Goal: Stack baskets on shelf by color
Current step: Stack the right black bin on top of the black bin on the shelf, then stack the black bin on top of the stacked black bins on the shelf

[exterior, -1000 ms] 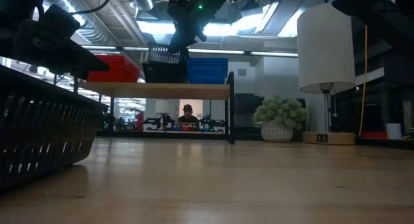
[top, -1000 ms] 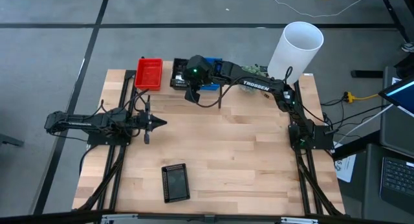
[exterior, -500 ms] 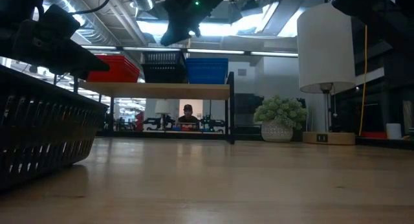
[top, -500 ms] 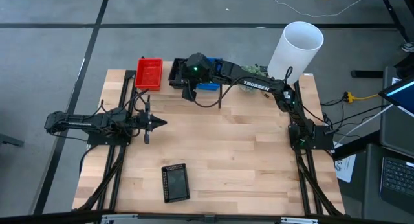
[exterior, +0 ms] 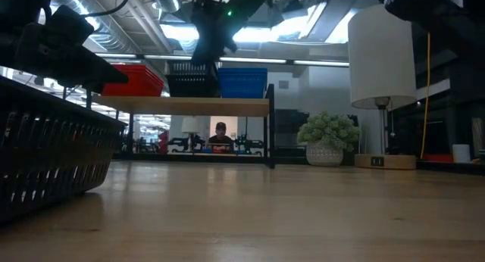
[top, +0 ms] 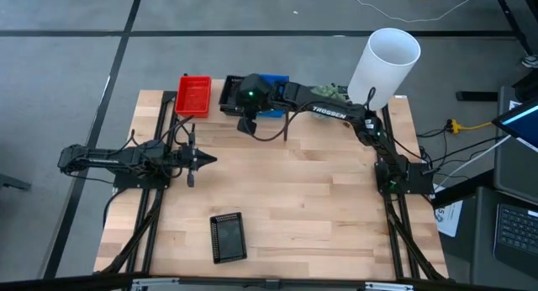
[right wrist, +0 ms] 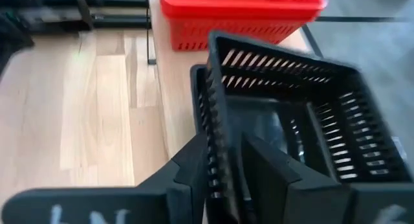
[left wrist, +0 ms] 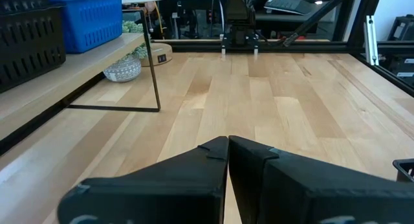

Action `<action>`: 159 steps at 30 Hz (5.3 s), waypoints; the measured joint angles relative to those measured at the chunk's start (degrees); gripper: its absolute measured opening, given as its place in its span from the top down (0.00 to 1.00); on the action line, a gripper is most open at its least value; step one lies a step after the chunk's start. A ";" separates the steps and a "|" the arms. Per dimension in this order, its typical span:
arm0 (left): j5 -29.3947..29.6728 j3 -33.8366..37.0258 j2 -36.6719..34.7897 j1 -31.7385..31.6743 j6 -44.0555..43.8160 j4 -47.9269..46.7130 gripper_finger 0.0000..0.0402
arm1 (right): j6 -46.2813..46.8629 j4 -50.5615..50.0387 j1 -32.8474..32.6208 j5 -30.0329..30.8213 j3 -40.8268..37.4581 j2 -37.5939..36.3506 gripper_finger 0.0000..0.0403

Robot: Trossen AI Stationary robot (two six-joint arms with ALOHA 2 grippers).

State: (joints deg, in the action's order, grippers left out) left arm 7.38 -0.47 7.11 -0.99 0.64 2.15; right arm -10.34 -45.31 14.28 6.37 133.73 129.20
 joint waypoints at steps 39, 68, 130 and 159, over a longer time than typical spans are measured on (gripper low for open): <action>0.02 0.00 -0.01 0.01 0.00 0.00 0.99 | -1.99 7.61 -0.15 4.31 -0.02 1.30 0.77; 0.02 -0.01 -0.01 0.00 0.00 0.00 0.99 | 1.32 9.03 -0.28 5.09 -0.02 1.30 0.77; 0.00 -0.02 0.00 0.00 0.00 -0.08 0.99 | 54.68 -20.45 -39.89 24.08 -39.58 -11.87 0.77; 0.02 -0.02 0.00 0.01 0.00 0.00 0.99 | 20.16 90.30 -25.07 -1.92 -128.17 -67.89 0.77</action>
State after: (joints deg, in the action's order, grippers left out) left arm 7.40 -0.49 7.11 -0.98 0.64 2.15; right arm 9.82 44.98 -10.78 4.45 5.56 61.31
